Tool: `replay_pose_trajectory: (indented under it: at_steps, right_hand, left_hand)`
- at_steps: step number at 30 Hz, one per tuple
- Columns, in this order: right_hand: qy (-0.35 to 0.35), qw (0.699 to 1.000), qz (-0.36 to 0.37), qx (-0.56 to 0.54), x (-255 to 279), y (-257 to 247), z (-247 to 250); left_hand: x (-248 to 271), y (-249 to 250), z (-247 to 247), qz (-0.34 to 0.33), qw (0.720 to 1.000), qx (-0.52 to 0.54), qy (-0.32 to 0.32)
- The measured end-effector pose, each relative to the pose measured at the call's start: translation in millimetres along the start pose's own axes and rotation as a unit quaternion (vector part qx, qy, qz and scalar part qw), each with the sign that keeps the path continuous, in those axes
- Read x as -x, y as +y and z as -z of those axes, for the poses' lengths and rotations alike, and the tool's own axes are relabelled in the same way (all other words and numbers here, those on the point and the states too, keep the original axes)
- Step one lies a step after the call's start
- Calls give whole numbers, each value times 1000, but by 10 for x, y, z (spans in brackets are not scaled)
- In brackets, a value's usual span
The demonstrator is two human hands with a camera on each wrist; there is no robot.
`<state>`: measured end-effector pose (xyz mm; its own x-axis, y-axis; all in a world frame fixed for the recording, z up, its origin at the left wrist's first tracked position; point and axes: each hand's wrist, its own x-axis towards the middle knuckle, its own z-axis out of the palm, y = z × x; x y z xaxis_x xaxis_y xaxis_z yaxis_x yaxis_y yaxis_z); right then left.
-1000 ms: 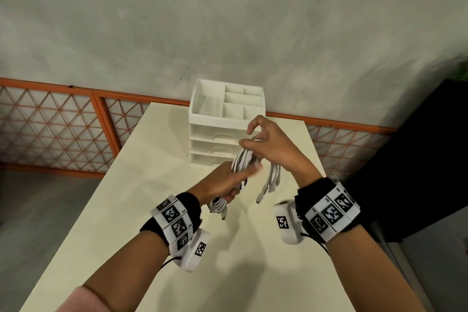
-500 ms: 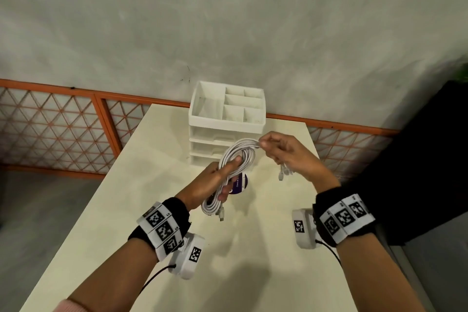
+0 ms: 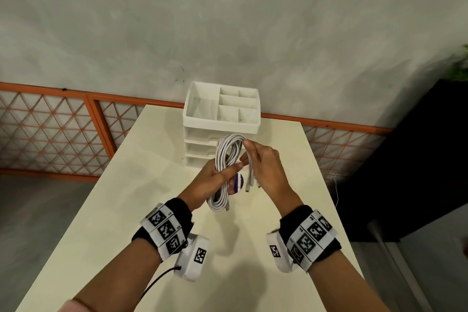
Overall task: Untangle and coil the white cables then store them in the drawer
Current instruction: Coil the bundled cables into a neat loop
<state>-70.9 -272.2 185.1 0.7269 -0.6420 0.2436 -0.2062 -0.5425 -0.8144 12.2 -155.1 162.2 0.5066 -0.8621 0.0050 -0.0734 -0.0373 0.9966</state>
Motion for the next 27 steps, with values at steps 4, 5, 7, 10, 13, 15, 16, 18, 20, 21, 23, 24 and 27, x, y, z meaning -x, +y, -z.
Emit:
replay_pose_trajectory:
  at_steps: [4, 5, 7, 10, 13, 15, 16, 18, 20, 21, 23, 24, 27]
  right_hand:
    - [-79, 994, 35, 70, 19, -86, 32]
    - [-90, 991, 43, 89, 24, -90, 21]
    - [-95, 990, 40, 99, 20, -99, 6]
    - [-86, 992, 15, 88, -8, -124, 1]
    - [-69, 994, -4, 89, 3, -170, 10]
    - [-66, 994, -12, 89, 4, -182, -5]
    - [-70, 994, -20, 78, -2, -186, -13]
    - [-89, 994, -41, 55, -14, -175, -34]
    - [-119, 990, -59, 40, -15, -172, -37]
    - [-135, 989, -64, 25, -10, -174, -37]
    - [-147, 987, -59, 19, -3, -161, -37]
    - [-143, 988, -50, 34, -4, -154, -29]
    - [-141, 989, -23, 47, -11, -123, 11]
  left_hand:
    - [-2, -45, 20, -5, 1000, 26, -1]
    - [-8, -53, 25, -10, 999, 33, -1]
    - [-28, -74, 29, -23, 999, 35, 0]
    - [-33, -67, 22, -36, 999, 30, -9]
    - [-33, -70, 26, -37, 998, 32, -28]
    - [-22, -56, 31, -40, 998, 29, -37]
    - [-22, -53, 40, -44, 998, 28, -43]
    - [-29, -46, 76, -47, 997, 26, -61]
    - [-39, -37, 124, -31, 995, 26, -88]
    - [-44, -38, 146, -21, 994, 21, -101]
    - [-37, -18, 178, -1, 993, 14, -119]
    - [-31, -13, 187, 6, 992, 12, -122]
    - [-28, -46, 238, 22, 992, -16, -120]
